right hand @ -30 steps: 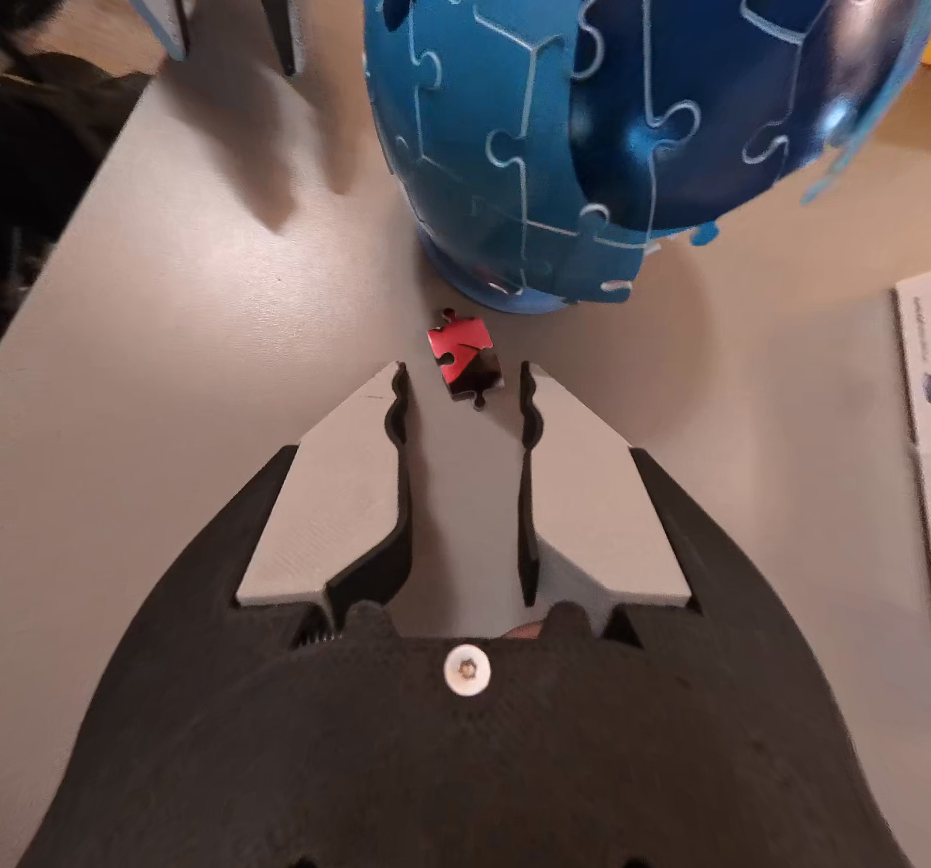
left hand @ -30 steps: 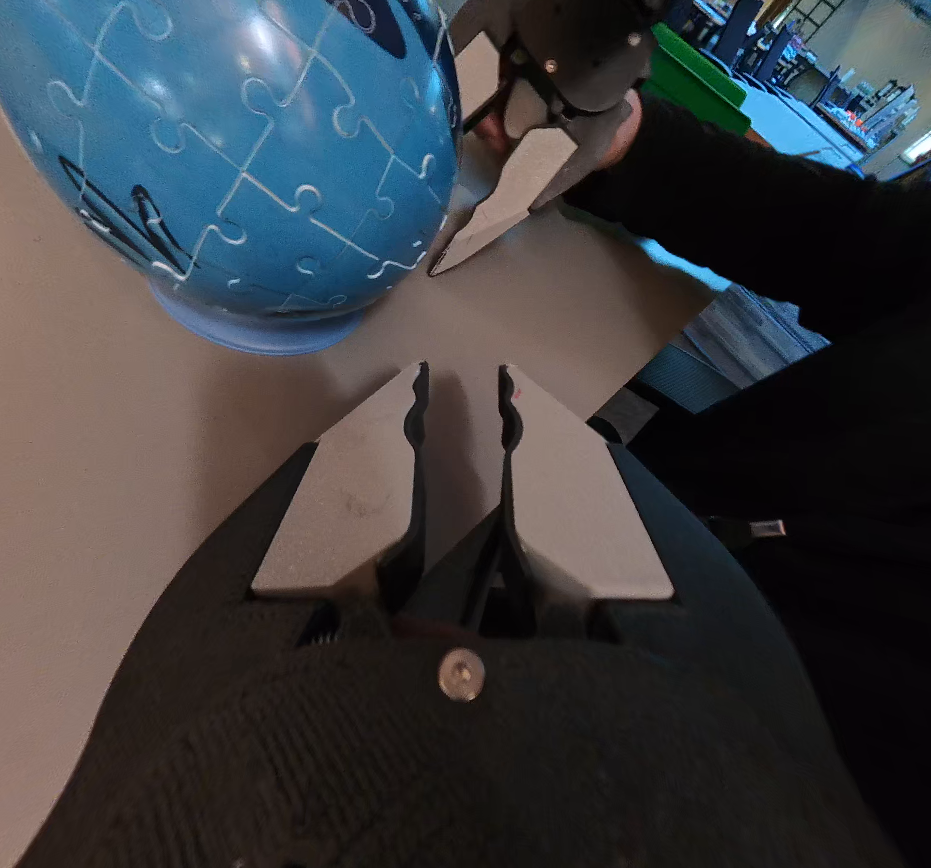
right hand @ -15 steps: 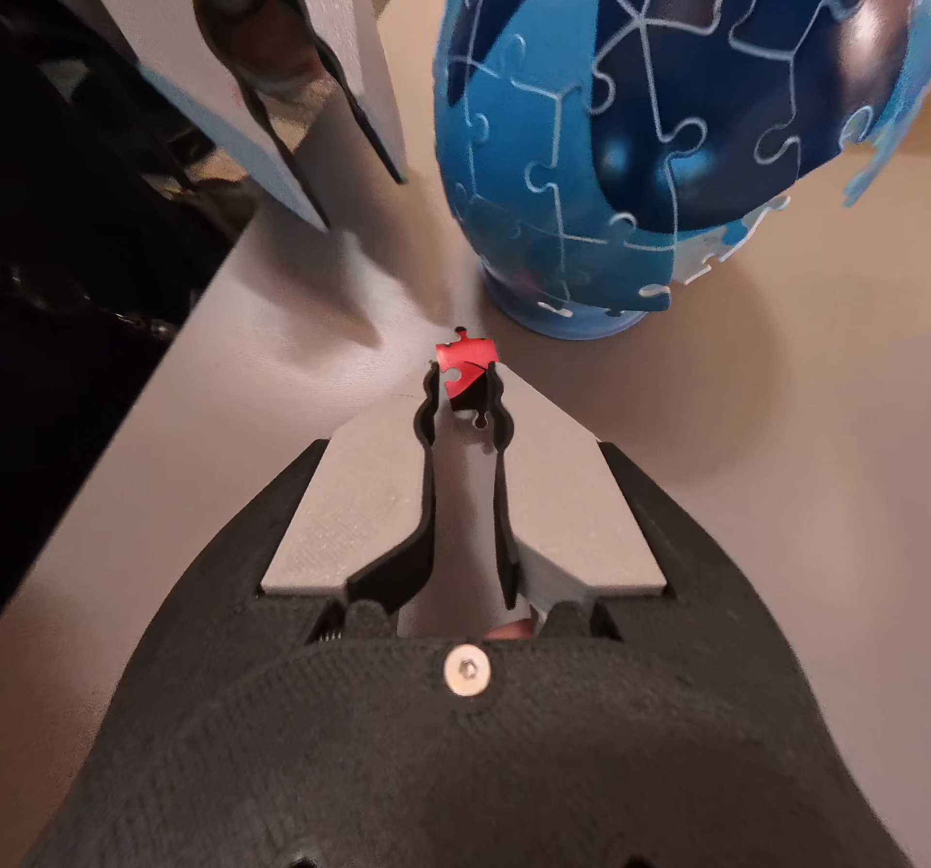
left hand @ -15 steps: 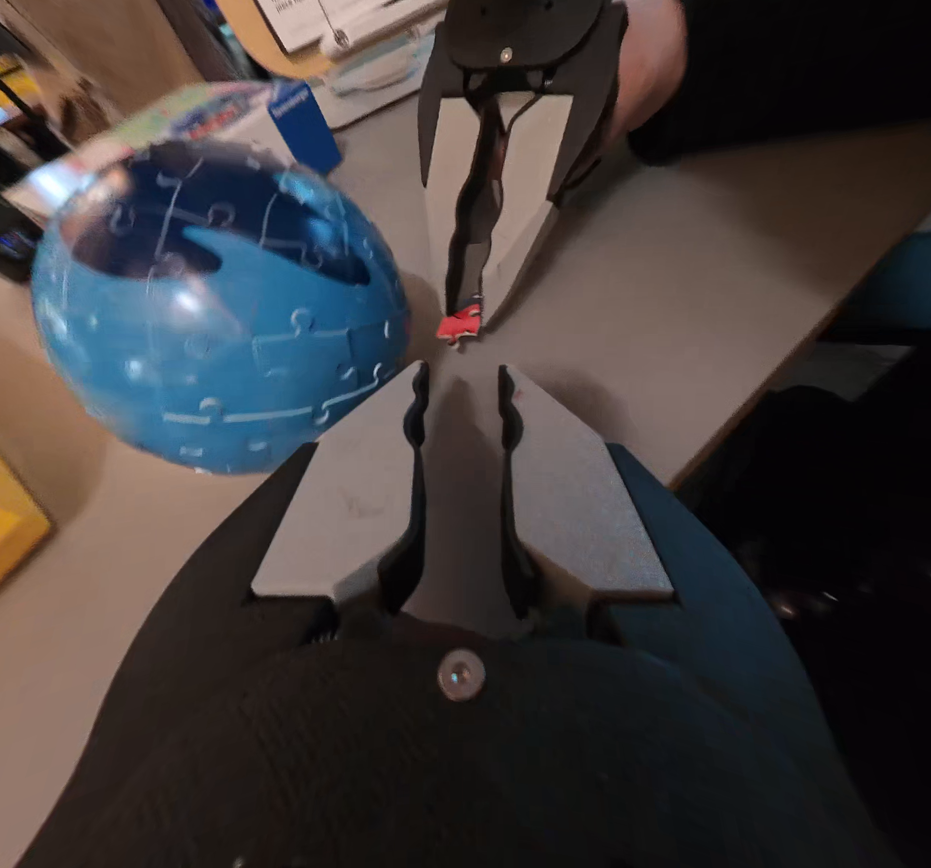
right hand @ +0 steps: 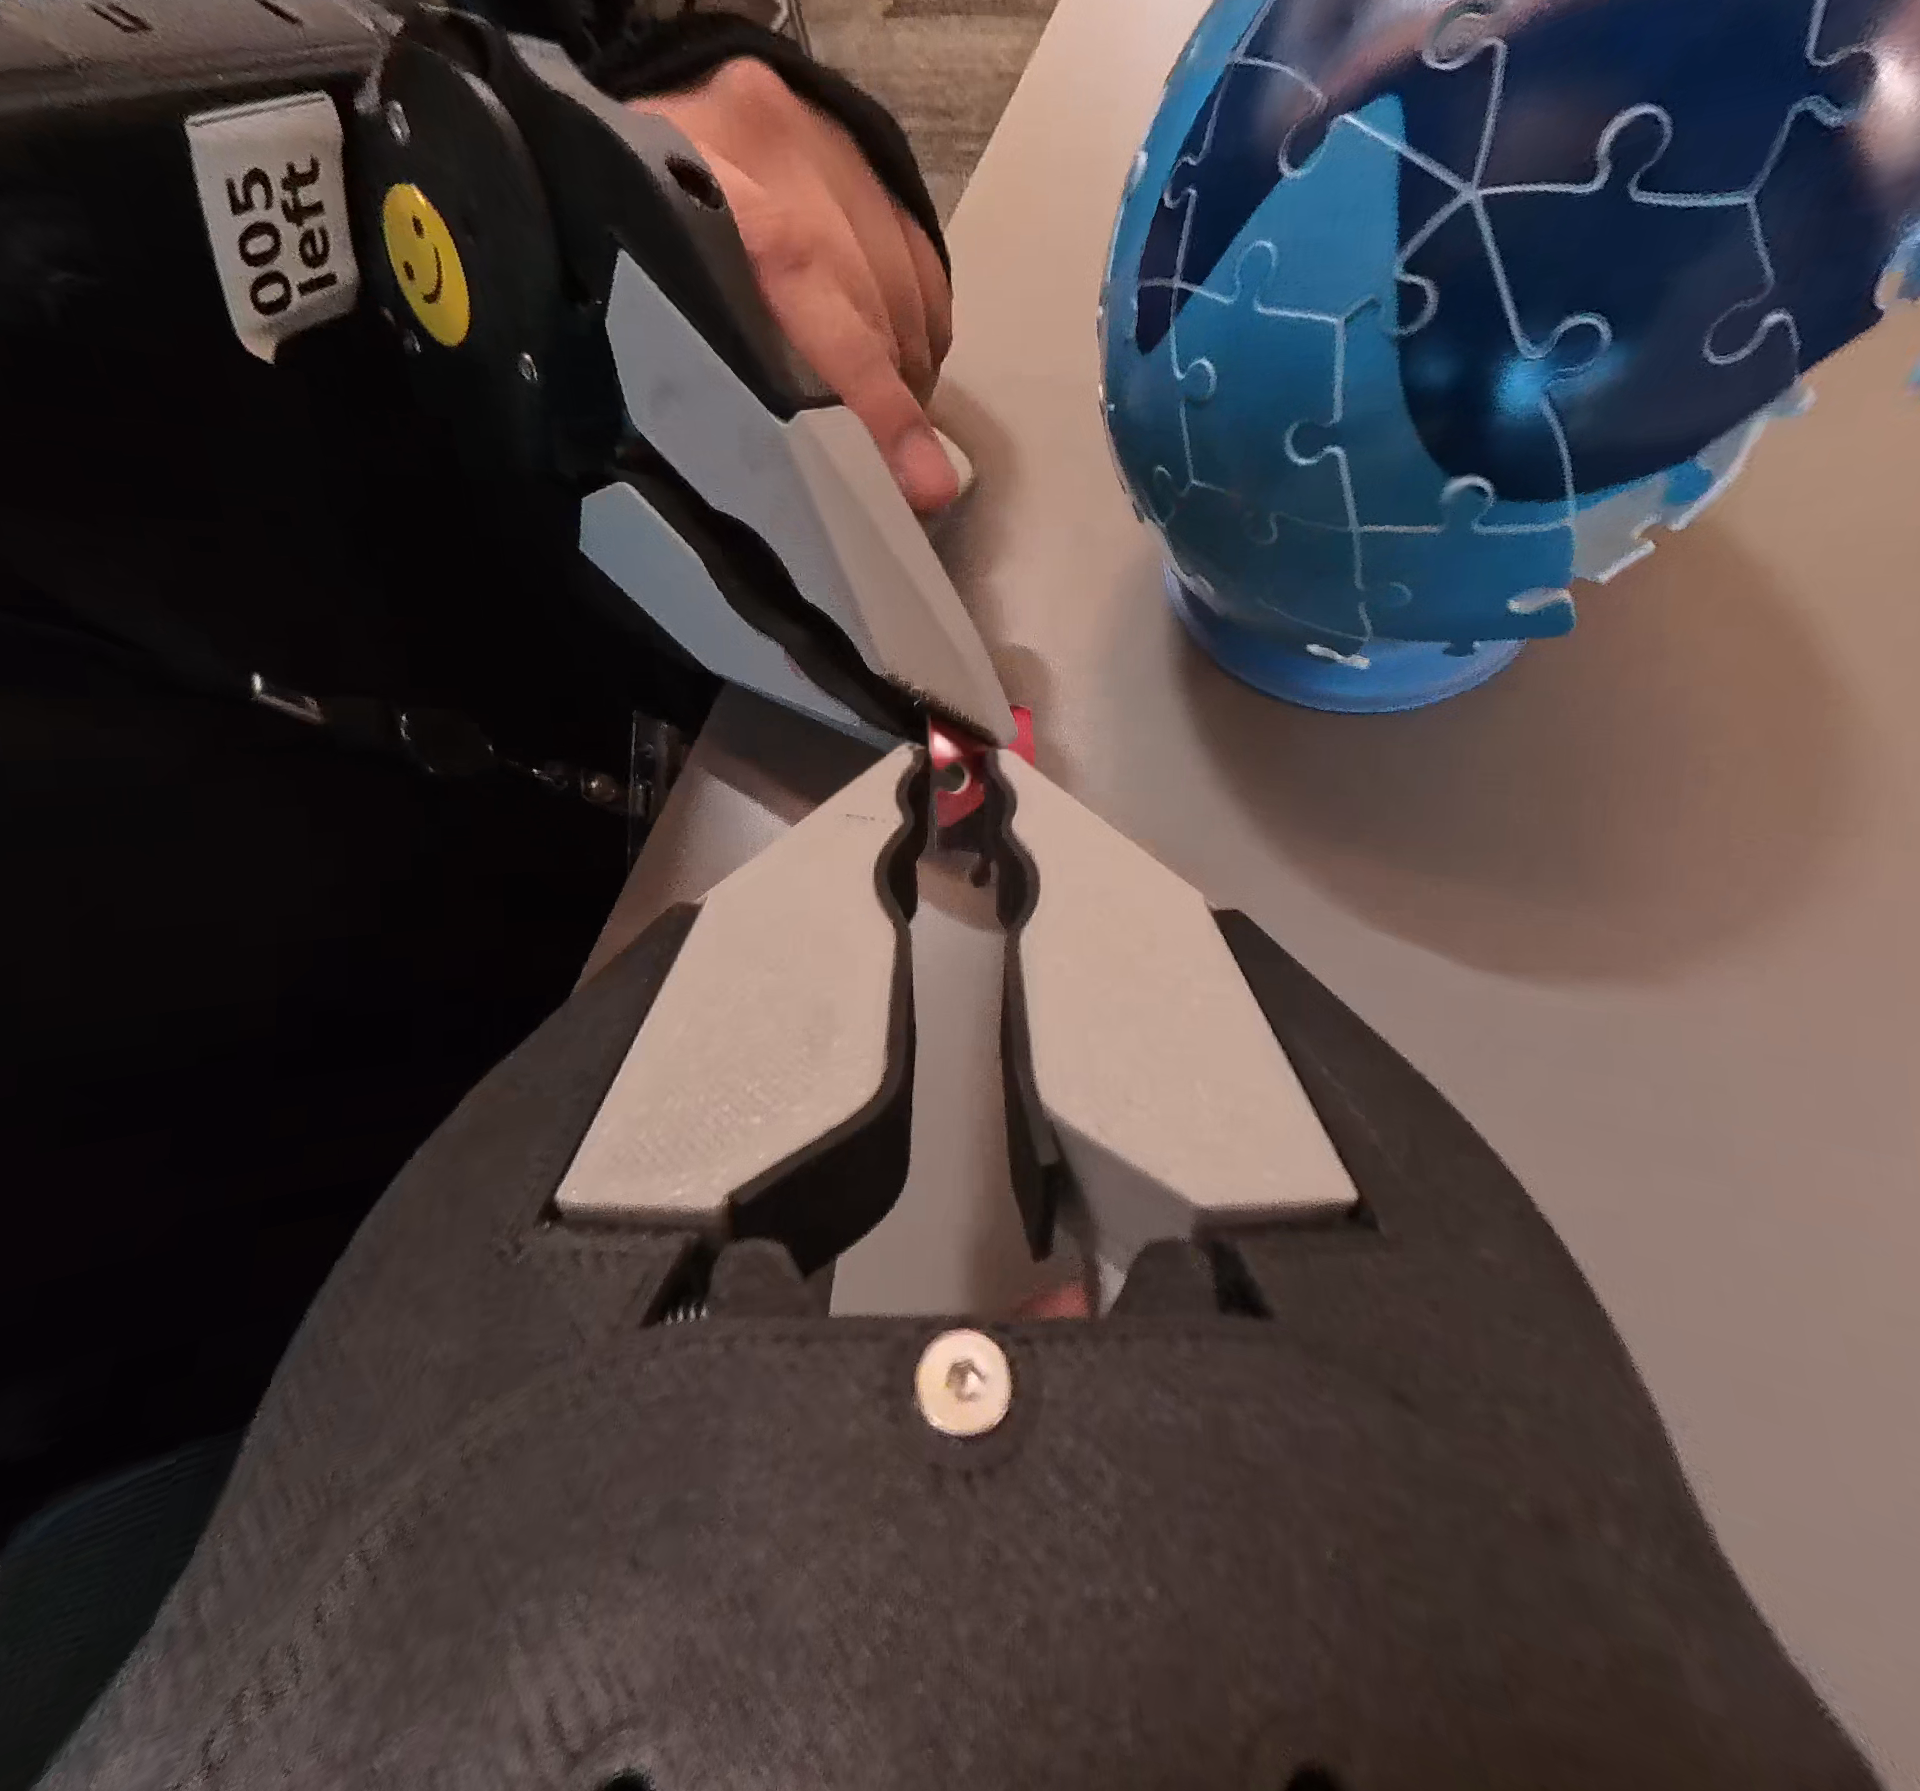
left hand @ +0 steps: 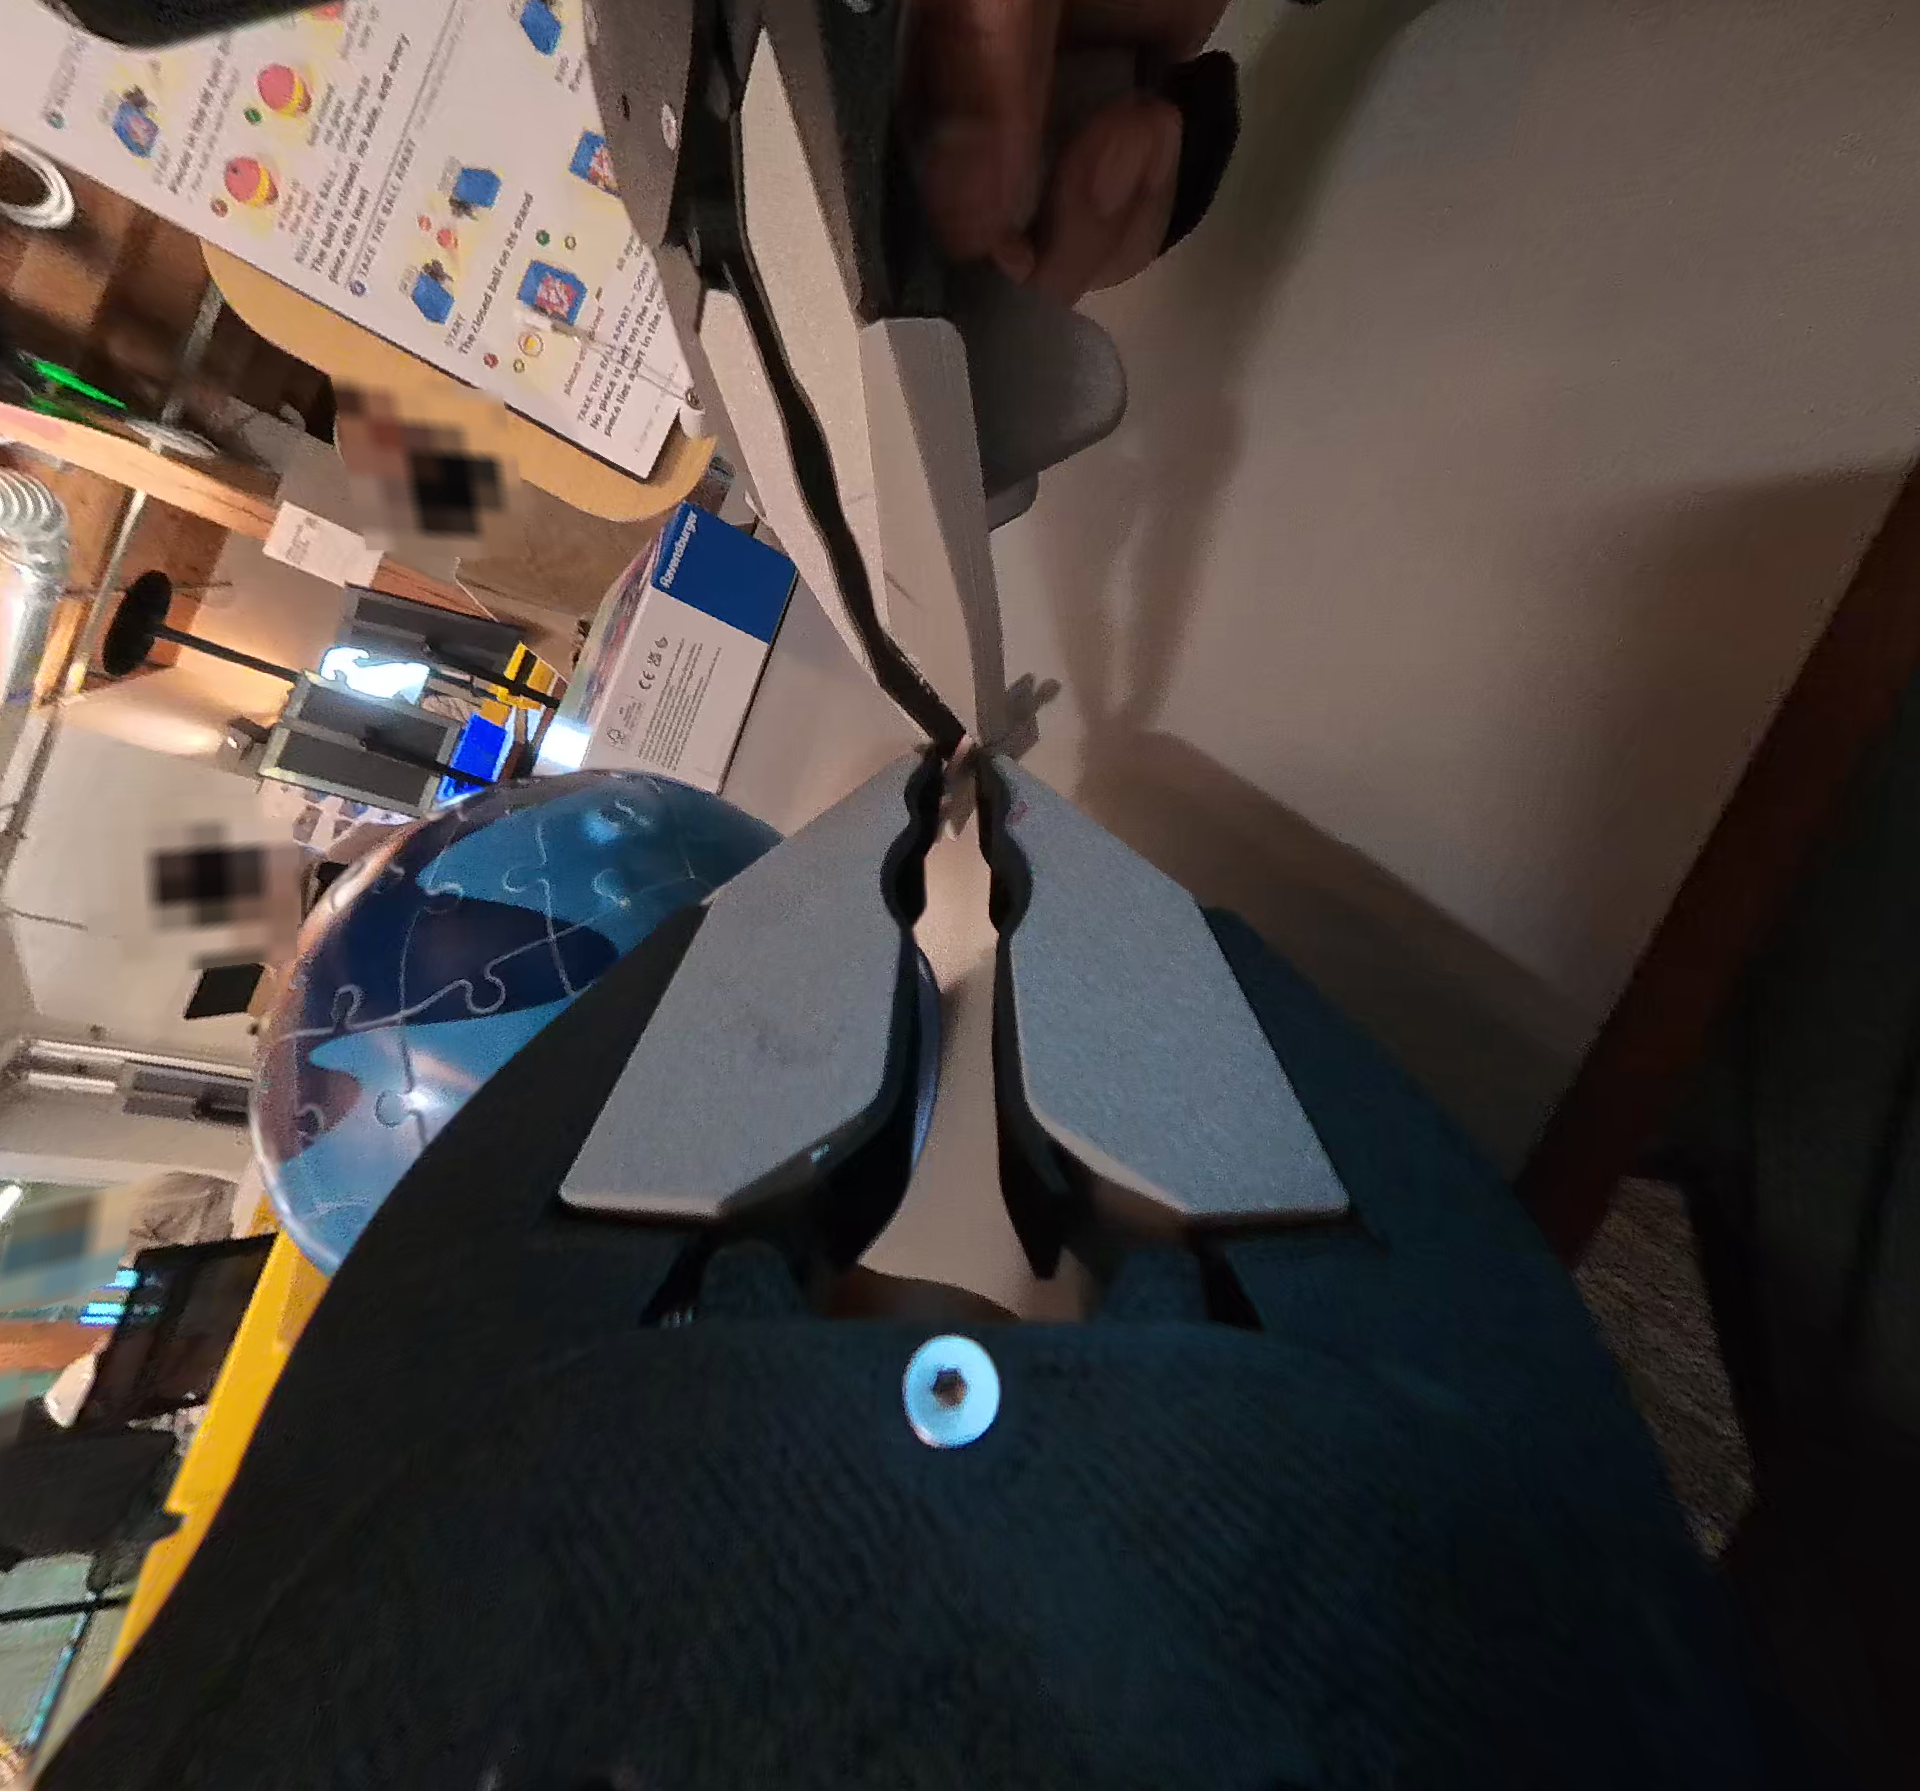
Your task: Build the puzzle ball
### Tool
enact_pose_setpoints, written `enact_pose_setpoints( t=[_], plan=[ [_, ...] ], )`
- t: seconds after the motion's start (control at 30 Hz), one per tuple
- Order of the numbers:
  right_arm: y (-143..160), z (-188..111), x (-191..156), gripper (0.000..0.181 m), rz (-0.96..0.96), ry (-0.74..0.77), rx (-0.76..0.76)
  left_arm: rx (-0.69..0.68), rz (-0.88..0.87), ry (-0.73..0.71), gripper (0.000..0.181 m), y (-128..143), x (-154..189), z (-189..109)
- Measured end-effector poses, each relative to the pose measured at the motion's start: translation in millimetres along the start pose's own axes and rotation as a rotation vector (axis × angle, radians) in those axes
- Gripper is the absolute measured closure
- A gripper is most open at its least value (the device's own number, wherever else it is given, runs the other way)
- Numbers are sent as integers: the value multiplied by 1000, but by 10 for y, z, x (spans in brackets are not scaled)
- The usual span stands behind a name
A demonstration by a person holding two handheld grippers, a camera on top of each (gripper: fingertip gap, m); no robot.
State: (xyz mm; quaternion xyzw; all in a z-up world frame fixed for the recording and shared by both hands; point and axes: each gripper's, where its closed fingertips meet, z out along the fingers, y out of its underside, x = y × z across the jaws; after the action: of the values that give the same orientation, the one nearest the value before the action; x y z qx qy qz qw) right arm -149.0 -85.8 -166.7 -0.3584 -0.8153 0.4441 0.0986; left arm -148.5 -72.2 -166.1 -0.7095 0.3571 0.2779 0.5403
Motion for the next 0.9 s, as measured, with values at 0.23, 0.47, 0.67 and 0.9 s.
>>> enact_pose_setpoints(
  t=[0.23, 0.47, 0.67, 0.9],
  plan=[
    [-114, -291, 232, 158, 73, 76, 117, 10, -508, 96, 181, -34, -220, 31],
    [-375, -565, 105, 158, 181, -19, 286, 300, -1428, 379, 181, -276, -582, -108],
    [-453, -387, 87, 161, 214, 0, 265, 327, -1586, 438, 181, -276, -526, -107],
    [-487, -392, 39, 181, 199, -20, 260, 321, -1569, 447, 180, -297, -500, -148]
  ],
)
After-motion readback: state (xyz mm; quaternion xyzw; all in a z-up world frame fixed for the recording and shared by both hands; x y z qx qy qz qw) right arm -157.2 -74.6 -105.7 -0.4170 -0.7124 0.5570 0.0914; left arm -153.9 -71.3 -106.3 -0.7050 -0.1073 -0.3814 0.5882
